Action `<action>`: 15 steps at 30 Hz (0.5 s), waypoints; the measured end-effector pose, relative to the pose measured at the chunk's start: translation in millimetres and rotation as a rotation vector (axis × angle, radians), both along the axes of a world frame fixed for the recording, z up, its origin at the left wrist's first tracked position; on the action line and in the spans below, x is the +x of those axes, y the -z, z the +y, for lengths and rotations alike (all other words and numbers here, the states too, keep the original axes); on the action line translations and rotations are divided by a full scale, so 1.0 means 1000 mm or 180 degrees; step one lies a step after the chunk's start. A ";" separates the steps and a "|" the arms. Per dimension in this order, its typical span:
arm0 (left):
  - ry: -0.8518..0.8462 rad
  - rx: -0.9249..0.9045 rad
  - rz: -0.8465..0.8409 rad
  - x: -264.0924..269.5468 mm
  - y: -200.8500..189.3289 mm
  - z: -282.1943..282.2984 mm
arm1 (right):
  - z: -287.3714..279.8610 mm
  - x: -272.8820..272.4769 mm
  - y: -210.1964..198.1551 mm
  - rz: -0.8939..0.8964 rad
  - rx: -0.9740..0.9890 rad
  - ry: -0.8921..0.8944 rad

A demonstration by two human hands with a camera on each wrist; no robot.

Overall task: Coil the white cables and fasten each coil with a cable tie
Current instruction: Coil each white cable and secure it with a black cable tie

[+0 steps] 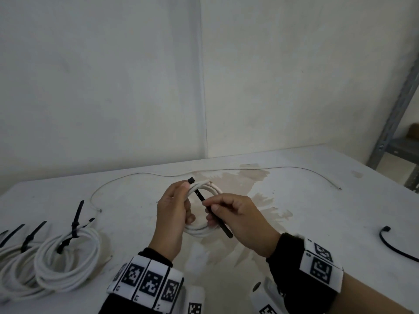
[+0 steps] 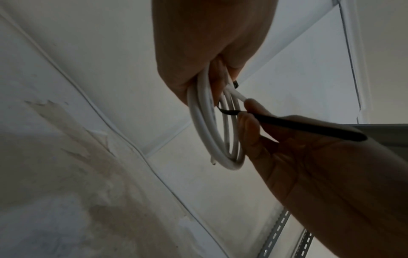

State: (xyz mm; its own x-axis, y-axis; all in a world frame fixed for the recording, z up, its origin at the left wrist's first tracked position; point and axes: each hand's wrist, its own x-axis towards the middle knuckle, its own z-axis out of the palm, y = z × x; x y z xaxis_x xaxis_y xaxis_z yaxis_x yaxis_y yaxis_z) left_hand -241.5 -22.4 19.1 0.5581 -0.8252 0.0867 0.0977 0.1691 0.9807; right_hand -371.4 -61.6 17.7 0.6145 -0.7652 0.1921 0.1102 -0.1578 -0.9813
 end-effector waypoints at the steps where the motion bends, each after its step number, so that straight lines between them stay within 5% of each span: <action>1: 0.0009 -0.0008 0.0036 0.001 0.000 0.000 | 0.001 -0.001 0.000 -0.0001 0.0006 -0.0114; 8: 0.0178 -0.0035 0.0116 0.000 -0.001 0.003 | 0.002 -0.003 -0.011 -0.0050 -0.0700 -0.0076; 15: 0.0257 -0.0036 0.0193 -0.007 -0.003 0.004 | -0.002 0.004 -0.014 -0.0232 -0.0602 0.0330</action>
State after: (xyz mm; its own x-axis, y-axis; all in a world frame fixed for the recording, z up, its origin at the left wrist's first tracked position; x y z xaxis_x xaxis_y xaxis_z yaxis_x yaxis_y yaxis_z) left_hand -248.3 -18.1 21.9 0.4945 -0.8668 0.0644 0.1706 0.1694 0.9707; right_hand -367.4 -63.6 31.4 0.5137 -0.7697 0.3791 0.1534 -0.3524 -0.9232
